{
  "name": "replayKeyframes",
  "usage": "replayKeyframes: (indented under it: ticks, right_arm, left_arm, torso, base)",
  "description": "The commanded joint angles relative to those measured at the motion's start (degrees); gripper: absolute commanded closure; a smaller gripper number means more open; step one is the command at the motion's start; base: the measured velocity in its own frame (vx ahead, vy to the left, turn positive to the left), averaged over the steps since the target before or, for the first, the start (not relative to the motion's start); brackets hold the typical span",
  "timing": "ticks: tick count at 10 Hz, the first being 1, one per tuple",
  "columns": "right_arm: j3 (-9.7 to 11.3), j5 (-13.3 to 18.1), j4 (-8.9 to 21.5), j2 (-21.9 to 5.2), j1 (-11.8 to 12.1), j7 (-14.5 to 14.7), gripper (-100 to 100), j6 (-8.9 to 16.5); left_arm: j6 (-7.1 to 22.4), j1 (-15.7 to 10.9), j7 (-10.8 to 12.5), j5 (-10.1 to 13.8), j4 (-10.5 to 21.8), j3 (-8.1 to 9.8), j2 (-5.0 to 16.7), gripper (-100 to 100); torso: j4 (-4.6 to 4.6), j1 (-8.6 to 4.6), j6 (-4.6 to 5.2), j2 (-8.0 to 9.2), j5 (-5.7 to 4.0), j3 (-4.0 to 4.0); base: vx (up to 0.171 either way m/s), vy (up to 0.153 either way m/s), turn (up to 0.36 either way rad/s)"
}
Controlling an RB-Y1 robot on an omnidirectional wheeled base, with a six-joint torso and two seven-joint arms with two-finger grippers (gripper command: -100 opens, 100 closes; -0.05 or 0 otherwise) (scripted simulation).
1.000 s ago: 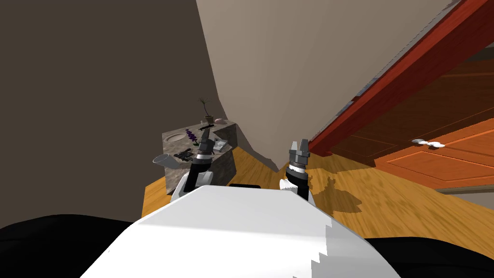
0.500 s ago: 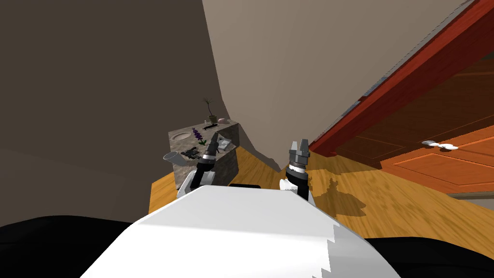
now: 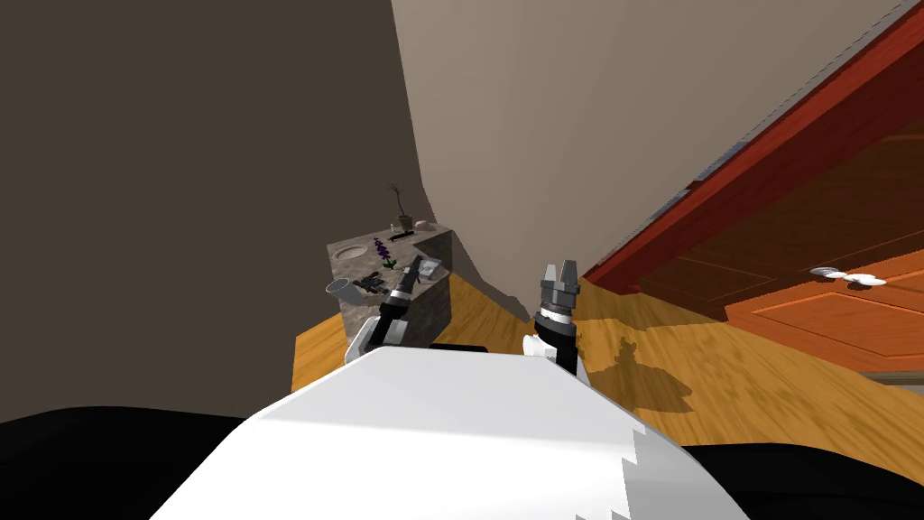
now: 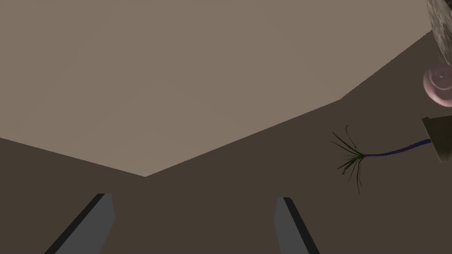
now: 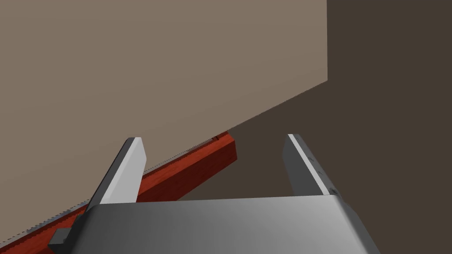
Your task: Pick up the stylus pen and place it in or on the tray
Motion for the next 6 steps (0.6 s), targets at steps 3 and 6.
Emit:
replayKeyframes:
  ticks: [3, 6]
  right_arm:
    - [0.0, 0.0, 0.0, 0.0, 0.0, 0.0, 0, 0.0]
    - [0.0, 0.0, 0.0, 0.0, 0.0, 0.0, 0, 0.0]
  left_arm:
    - [-0.6, -1.5, -5.0, -3.4, 5.6, -0.77, -0.3, -100]
    - [-0.9, -2.2, -8.7, -6.1, 9.4, -0.65, -0.2, -100]
  torso:
    - [-0.02, 0.01, 0.0, -0.07, 0.0, -0.04]
    - [-0.03, -0.13, 0.0, -0.13, -0.03, -0.07]
  base:
    - [-0.023, 0.081, 0.038]
    - [-0.003, 0.049, 0.024]
